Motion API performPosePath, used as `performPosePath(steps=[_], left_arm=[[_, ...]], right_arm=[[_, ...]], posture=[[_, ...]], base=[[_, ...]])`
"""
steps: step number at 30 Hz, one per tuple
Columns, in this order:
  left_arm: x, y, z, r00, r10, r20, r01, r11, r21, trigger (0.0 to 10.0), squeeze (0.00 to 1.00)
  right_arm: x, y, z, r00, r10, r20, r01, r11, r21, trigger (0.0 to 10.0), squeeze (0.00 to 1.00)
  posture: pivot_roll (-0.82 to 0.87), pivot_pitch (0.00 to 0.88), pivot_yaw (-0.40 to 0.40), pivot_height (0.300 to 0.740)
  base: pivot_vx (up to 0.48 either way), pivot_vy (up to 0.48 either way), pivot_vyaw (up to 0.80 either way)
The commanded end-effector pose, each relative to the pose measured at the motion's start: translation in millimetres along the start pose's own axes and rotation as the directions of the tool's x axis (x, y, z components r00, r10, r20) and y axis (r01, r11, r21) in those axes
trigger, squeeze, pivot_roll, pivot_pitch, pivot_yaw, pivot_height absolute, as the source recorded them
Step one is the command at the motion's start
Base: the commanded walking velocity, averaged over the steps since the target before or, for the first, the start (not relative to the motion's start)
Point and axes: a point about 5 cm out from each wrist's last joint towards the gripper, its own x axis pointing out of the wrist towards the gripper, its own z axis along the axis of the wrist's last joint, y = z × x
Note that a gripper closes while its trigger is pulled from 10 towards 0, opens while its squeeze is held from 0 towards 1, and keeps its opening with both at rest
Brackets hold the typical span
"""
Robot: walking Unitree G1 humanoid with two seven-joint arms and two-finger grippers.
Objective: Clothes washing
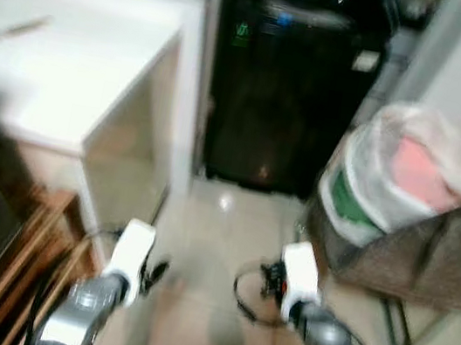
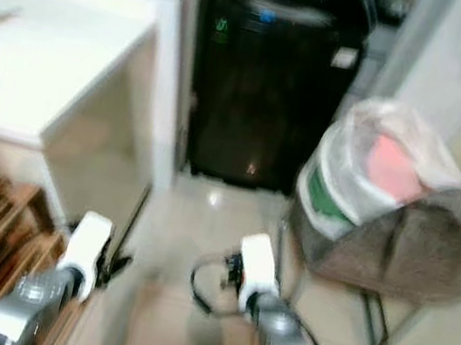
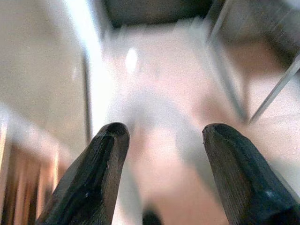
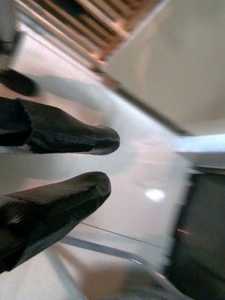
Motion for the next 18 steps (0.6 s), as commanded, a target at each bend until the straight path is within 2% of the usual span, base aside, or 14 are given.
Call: performPosePath(steps=[1, 3, 5, 7, 11, 13, 18], left_arm=[[2.5, -0.5, -19.4, 0.996, 0.009, -0.088, -0.013, 0.999, -0.052, 10.0, 0.00], [-1.5, -1.4, -50.7, 0.977, 0.009, -0.213, -0.018, 0.999, -0.039, 10.0, 0.00], [-2.9, -2.1, -56.9, 0.971, 0.005, -0.238, -0.012, 1.000, -0.028, 10.0, 0.00], [-3.8, -8.0, -69.5, 0.960, -0.036, -0.279, 0.033, 0.999, -0.014, 10.0, 0.00], [-2.2, -10.0, -72.9, 0.959, -0.027, -0.280, 0.014, 0.999, -0.049, 10.0, 0.00], [-1.6, -13.1, -75.2, 0.966, -0.011, -0.258, -0.014, 0.995, -0.094, 10.0, 0.00], [-1.3, -20.1, -81.7, 0.968, -0.020, -0.251, -0.016, 0.990, -0.139, 10.0, 0.00]], right_arm=[[-0.5, -9.6, -18.8, 0.995, -0.056, -0.080, 0.059, 0.998, 0.034, 10.0, 0.00], [-4.4, -6.5, -50.1, 0.975, -0.067, -0.212, 0.075, 0.997, 0.031, 10.0, 0.00], [-5.8, -5.4, -56.3, 0.970, -0.065, -0.235, 0.078, 0.996, 0.047, 10.0, 0.00], [-10.4, -2.1, -74.2, 0.955, -0.061, -0.292, 0.092, 0.991, 0.094, 10.0, 0.00], [-12.0, -1.3, -82.0, 0.948, -0.065, -0.310, 0.102, 0.989, 0.103, 10.0, 0.00], [-11.7, -1.6, -83.0, 0.948, -0.068, -0.310, 0.109, 0.987, 0.117, 10.0, 0.00], [-10.9, -1.0, -83.9, 0.944, -0.035, -0.328, 0.062, 0.995, 0.073, 10.0, 0.00]], posture=[[0.00, 0.000, -0.026, 0.740], [-0.01, 0.000, -0.023, 0.740], [-0.01, 0.000, -0.023, 0.740], [-0.01, 0.000, -0.026, 0.740], [-0.01, 0.000, -0.033, 0.740], [-0.01, 0.000, -0.040, 0.740], [-0.01, 0.000, -0.049, 0.740]], base=[[0.000, 0.000, 0.80], [0.000, 0.000, 0.80], [0.000, 0.000, 0.80], [0.000, 0.000, 0.80], [0.000, 0.000, 0.80], [0.000, 0.000, 0.80], [0.000, 0.000, 0.80]])
